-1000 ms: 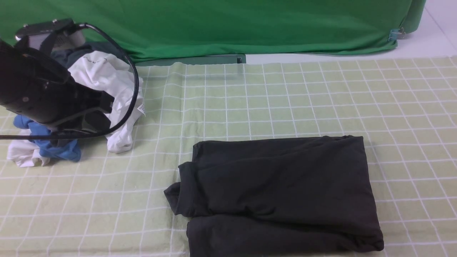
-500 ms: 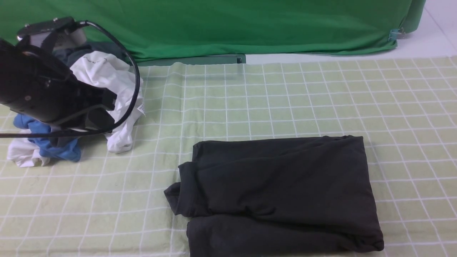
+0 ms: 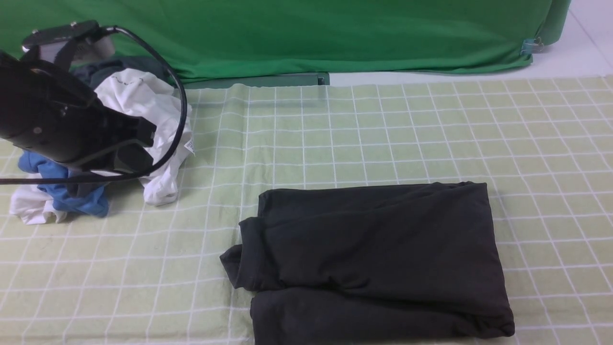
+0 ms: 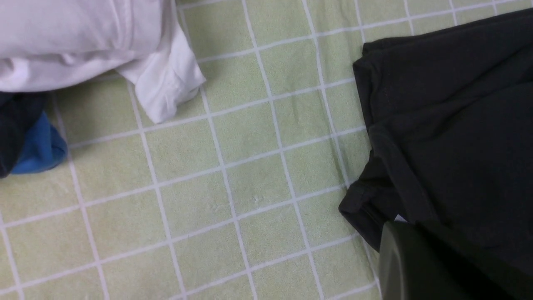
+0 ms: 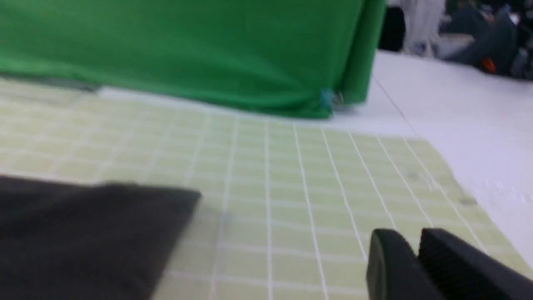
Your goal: Fold a long-sleeved shirt over a green coffee tablecloth.
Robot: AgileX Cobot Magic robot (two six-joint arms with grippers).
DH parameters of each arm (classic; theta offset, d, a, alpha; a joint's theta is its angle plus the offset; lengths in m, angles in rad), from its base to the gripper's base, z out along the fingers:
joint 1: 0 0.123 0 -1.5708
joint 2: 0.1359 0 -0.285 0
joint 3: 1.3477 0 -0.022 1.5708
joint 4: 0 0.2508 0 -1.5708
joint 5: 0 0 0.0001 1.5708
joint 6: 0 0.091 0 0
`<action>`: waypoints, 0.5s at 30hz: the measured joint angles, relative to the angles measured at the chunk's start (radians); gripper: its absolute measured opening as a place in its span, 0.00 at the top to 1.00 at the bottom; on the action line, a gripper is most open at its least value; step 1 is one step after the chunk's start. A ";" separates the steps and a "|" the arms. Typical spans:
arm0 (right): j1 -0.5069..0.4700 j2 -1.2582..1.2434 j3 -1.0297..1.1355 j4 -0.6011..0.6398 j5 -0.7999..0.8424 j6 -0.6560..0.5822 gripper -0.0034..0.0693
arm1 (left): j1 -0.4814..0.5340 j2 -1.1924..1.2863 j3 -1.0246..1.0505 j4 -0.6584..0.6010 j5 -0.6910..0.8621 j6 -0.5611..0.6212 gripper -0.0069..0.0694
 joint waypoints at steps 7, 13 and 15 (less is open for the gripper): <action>-0.013 -0.048 0.009 0.001 0.107 0.000 0.78 | 0.000 0.000 0.000 0.002 -0.001 0.021 0.89; 0.013 -0.059 0.010 0.001 0.124 0.000 0.76 | 0.000 0.000 0.000 0.003 0.016 0.023 0.89; 0.053 -0.059 0.010 0.001 0.124 0.000 0.75 | 0.000 0.000 0.000 0.000 0.042 0.023 0.89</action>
